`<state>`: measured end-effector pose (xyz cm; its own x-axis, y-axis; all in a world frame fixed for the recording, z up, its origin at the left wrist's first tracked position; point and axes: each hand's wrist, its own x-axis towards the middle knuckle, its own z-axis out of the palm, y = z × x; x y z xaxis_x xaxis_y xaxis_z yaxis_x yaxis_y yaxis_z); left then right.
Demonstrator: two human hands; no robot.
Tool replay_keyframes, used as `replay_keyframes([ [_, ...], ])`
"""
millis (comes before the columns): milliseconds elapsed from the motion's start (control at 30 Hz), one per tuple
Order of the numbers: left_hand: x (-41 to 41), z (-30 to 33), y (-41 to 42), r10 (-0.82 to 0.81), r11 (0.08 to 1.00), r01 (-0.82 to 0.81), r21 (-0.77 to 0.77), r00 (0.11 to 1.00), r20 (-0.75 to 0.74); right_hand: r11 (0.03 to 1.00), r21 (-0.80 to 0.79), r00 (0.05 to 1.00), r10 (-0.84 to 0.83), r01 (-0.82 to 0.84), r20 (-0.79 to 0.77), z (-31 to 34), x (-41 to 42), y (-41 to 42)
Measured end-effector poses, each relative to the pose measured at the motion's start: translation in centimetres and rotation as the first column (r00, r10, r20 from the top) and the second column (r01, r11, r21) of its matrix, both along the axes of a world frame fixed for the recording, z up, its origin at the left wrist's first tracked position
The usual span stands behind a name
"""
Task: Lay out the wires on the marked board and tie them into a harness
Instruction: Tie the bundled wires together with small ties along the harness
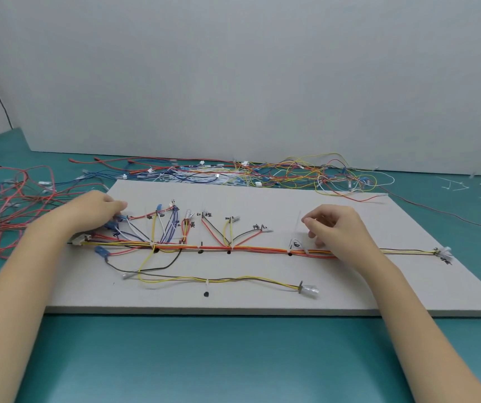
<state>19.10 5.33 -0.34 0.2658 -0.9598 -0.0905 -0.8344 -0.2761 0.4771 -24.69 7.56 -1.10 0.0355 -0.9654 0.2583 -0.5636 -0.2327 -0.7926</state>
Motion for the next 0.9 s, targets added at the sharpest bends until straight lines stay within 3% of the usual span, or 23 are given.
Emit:
replay_keyframes([
  [233, -1.4, -0.3, -0.2, -0.005, 0.999, 0.014, -0.032, 0.964, 0.266, 1.000, 0.028, 1.000, -0.003, 0.004, -0.020, 0.0, -0.1, 0.0],
  [433, -1.2, -0.7, -0.5, -0.016, 0.996, 0.034, -0.085, 0.979, 0.203, 0.999, 0.039, 1.000, -0.003, 0.005, -0.031, -0.1, -0.2, -0.1],
  [600, -1.3, -0.9, -0.5, 0.027, 0.988, 0.019, -0.153, 0.954, 0.298, 0.999, 0.038, 0.999, 0.001, 0.001, -0.044, -0.1, -0.2, -0.1],
  [900, -1.4, -1.0, -0.5, 0.019, 0.984, 0.028, -0.177, 0.965, 0.260, 0.999, 0.052, 0.999, -0.006, 0.008, -0.040, -0.1, -0.1, -0.1],
])
